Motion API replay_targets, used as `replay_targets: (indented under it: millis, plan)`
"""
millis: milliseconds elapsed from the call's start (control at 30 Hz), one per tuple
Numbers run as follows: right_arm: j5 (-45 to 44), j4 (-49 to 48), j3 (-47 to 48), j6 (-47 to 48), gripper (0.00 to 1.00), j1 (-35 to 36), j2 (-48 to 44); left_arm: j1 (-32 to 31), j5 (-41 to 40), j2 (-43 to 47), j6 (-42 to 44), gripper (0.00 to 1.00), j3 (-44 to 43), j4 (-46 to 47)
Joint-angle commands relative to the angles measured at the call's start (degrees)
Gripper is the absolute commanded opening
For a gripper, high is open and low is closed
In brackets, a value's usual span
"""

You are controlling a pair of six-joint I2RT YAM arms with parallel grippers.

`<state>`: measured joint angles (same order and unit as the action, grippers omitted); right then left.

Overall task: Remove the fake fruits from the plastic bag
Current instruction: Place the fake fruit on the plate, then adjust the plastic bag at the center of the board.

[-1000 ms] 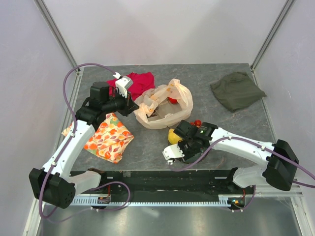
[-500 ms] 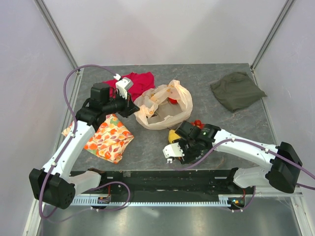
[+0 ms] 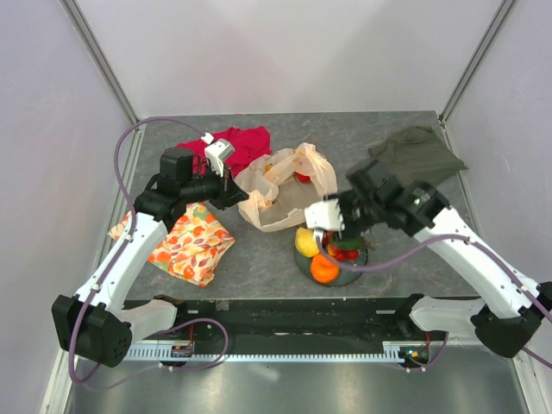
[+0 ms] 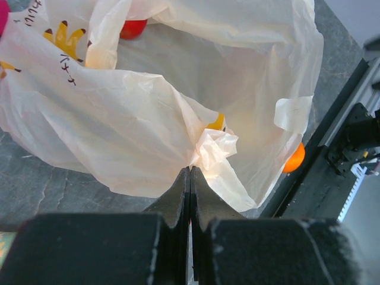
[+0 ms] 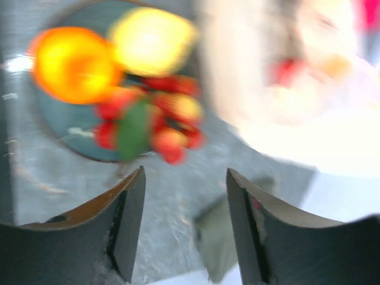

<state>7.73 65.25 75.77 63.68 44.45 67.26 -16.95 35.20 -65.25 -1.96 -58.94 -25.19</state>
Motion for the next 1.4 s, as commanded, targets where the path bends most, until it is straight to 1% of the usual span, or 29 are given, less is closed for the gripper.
replay_targets:
  millis: [0,33,67,100,133,167,200,233,300,333,467,500,533,600,633,667,700,767,800,900,933,967,1000,1033,1100,1200,1267,1367]
  plan:
    - [7.1,-7.0,11.7,-6.7,0.6,-8.5,8.8,0.2,3.5,2.1,-0.7,0.02,-0.1,-0.3]
    - [8.4,-8.3,16.5,-10.6,0.56,-9.4,11.0,0.2,3.1,2.4,-0.3,0.02,-0.2,-0.8]
    - [9.9,-9.9,18.3,-14.0,0.54,-10.4,15.1,0.2,2.9,2.7,0.2,0.02,-0.5,-1.4]
    - [12.1,-13.9,19.5,-17.0,0.53,-10.5,16.7,0.2,2.1,2.8,0.8,0.02,-0.8,-2.8]
    - [14.1,-15.9,20.3,-21.1,0.49,-10.5,18.2,0.2,1.4,3.2,0.8,0.02,-0.8,-3.2]
    - [15.8,-18.1,20.1,-22.4,0.47,-10.4,20.2,0.2,1.0,3.9,0.8,0.02,-0.7,-3.5]
    - [17.2,-24.1,19.6,-24.5,0.44,-10.1,20.8,0.2,1.1,4.2,0.7,0.02,-0.3,-3.8]
    - [17.2,-27.2,18.0,-28.3,0.43,-9.9,21.5,0.2,1.2,4.4,0.6,0.02,0.0,-4.2]
    - [17.9,-30.3,17.7,-29.4,0.38,-9.6,24.7,0.3,1.0,4.9,0.6,0.02,0.0,-4.8]
    - [18.4,-30.6,17.7,-29.5,0.38,-9.6,25.8,0.2,0.8,4.9,0.9,0.02,0.1,-5.1]
    - [17.5,-28.2,17.6,-28.5,0.38,-9.4,31.9,0.2,-0.6,5.1,1.9,0.02,-0.6,-5.2]
    - [16.5,-27.2,17.5,-29.2,0.38,-9.3,33.1,0.2,-1.0,5.7,5.1,0.02,-0.9,-5.2]
    - [14.7,-26.2,18.3,-29.7,0.37,-9.1,34.4,0.3,-1.9,6.0,6.5,0.02,-1.4,-5.1]
    - [6.9,-25.0,19.2,-33.7,0.37,-8.4,37.3,1.4,-4.7,6.8,9.5,0.02,-3.0,-5.1]
    - [4.3,-24.7,19.7,-34.8,0.37,-8.4,38.1,3.6,-4.8,7.2,9.9,0.02,-3.6,-5.0]
    - [-1.4,-24.5,19.7,-35.8,0.38,-8.5,39.2,4.7,-4.8,7.2,10.0,0.02,-5.4,-4.9]
    - [-4.1,-24.8,19.6,-37.1,0.4,-8.5,39.7,5.5,-4.9,7.1,9.9,0.02,-6.2,-4.9]
    - [-9.1,-25.2,20.5,-37.7,0.41,-8.8,41.9,6.4,-4.9,6.2,9.6,0.02,-8.5,-3.7]
    - [-13.0,-25.4,21.4,-37.2,0.41,-8.8,42.9,6.5,-4.8,5.5,8.7,0.02,-9.3,-2.1]
    - [-18.5,-25.8,28.9,-36.8,0.42,-10.0,47.9,6.5,-3.4,1.4,6.3,0.02,-13.2,1.2]
    - [-19.5,-25.7,34.0,-36.4,0.42,-10.5,49.3,6.5,-2.9,0.1,5.7,0.02,-14.5,2.0]
    - [-20.6,-25.9,36.4,-35.8,0.43,-11.1,51.9,6.5,-2.4,-2.3,5.4,0.02,-17.1,2.8]
    - [-22.4,-26.8,40.7,-35.2,0.45,-11.4,53.0,6.5,-2.4,-3.4,4.9,0.02,-18.4,3.6]
    - [-25.4,-27.5,42.7,-34.0,0.47,-11.8,55.1,6.5,-2.2,-4.5,4.8,0.02,-19.9,4.6]
    - [-27.8,-28.8,48.3,-33.4,0.51,-13.2,56.7,6.5,-2.9,-7.0,4.9,0.01,-24.6,5.0]
    - [-28.8,-29.7,51.6,-32.7,0.51,-15.4,57.3,7.0,-3.4,-8.0,5.6,0.02,-30.9,3.5]
    - [-29.0,-31.3,50.2,-32.0,0.51,-16.3,55.1,7.4,-4.1,-7.6,6.5,0.02,-33.9,2.4]
    - [-27.9,-33.4,46.0,-32.2,0.51,-16.6,51.7,7.6,-6.1,-5.9,9.7,0.02,-36.1,1.3]
